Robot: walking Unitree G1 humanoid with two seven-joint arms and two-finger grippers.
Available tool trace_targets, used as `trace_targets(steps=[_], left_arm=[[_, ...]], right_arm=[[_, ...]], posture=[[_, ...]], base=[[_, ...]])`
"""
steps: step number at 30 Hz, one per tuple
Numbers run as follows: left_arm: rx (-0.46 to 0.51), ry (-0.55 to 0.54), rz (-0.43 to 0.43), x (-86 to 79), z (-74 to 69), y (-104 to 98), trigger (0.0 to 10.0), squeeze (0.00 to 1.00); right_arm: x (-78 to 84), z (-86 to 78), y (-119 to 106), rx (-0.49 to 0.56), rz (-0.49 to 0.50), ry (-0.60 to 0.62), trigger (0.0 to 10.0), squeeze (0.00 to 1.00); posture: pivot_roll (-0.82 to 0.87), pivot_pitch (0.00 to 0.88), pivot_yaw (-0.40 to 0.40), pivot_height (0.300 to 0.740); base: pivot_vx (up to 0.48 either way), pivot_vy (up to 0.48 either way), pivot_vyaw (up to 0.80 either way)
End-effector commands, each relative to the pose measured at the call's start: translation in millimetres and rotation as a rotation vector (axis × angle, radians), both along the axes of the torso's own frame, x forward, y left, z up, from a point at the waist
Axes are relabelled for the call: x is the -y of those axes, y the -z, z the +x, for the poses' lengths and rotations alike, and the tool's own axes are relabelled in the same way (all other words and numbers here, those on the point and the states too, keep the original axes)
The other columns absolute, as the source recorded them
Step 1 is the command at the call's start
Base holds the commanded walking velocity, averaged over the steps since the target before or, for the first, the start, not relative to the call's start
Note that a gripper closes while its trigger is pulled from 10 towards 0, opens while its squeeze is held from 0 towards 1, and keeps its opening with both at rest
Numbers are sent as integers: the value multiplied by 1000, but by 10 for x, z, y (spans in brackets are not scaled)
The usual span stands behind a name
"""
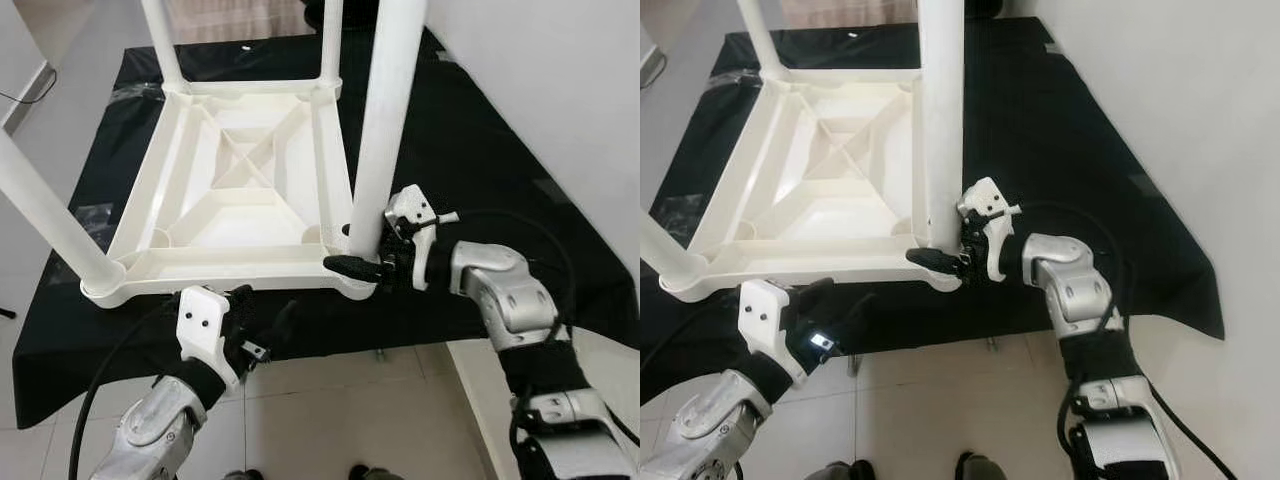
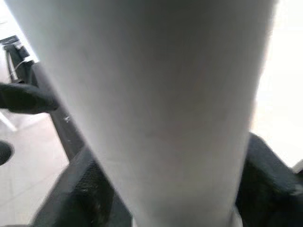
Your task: Building children table
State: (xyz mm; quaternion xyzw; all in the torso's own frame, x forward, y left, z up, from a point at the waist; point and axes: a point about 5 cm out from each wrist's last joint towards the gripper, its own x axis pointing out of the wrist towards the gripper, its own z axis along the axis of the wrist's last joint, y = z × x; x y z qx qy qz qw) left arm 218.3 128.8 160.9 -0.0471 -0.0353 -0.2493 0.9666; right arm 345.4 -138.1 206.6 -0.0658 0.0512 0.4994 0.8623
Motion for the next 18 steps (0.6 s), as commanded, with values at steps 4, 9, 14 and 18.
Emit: trace_targets(steps=[4, 9, 14, 18], left_arm=[[-12, 21, 4, 7, -52, 12, 10000, 0], [-17, 31, -2, 19, -63, 19, 10000, 0], [-18, 32, -4, 17, -61, 32, 10000, 0], [-14, 26, -2, -10, -53, 25, 10000, 0]], right_arm=[[-64, 6, -43, -23, 102, -63, 0, 0], [-6, -39, 29, -28, 96, -63, 0, 0], [43, -92, 139, -1, 70, 185, 0, 0], [-12, -283, 339, 51, -74, 708, 0, 0]], posture=[[-9, 208, -11, 740], [-16, 204, -10, 740], [-28, 199, -29, 740], [-51, 205, -31, 740]], base=[[0, 0, 0], [0, 0, 0], [0, 0, 0], [0, 0, 0]])
